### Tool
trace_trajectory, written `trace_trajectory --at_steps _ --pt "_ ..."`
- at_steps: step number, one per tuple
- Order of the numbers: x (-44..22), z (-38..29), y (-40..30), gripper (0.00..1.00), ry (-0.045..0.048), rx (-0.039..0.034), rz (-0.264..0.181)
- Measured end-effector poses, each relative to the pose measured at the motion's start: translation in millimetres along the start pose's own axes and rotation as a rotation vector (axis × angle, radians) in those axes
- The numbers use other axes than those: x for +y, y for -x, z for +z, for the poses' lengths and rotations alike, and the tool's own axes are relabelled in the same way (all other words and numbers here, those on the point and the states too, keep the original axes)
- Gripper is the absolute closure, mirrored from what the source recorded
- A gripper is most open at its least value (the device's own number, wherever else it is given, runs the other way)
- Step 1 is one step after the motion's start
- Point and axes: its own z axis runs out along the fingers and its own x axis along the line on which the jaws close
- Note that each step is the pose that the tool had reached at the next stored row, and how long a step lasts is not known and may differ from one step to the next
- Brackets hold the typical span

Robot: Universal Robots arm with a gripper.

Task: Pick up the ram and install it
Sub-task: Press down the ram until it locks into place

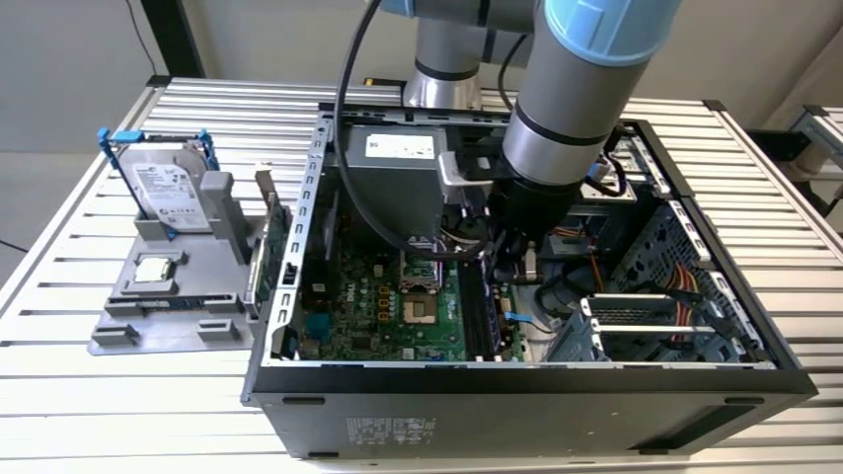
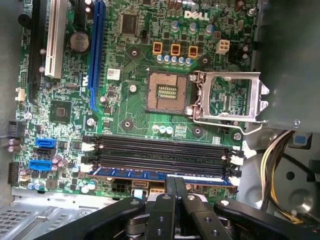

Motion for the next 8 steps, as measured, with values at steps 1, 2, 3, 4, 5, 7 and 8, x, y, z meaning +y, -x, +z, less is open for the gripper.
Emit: trace_trajectory --at_steps 1,2,3,4,5,7,8 --pt "0.0 1.2 0.0 1.00 0.0001 0.0001 0.000" --pt "-0.1 2.8 -0.1 1.00 0.0001 0.0002 0.000" --pt "-0.2 4.6 -0.1 1.00 0.0001 0.0002 0.000" --pt "-0.2 6.5 -0.1 1.00 0.0001 0.0001 0.001" --pt "-0.3 8.2 -0.1 1.00 0.0000 0.0000 0.002" --pt "-0.4 11.9 -0.2 1.00 -0.0001 -0.0003 0.008" --pt "-0.5 13.7 -0.2 1.00 -0.0001 -0.0002 0.011"
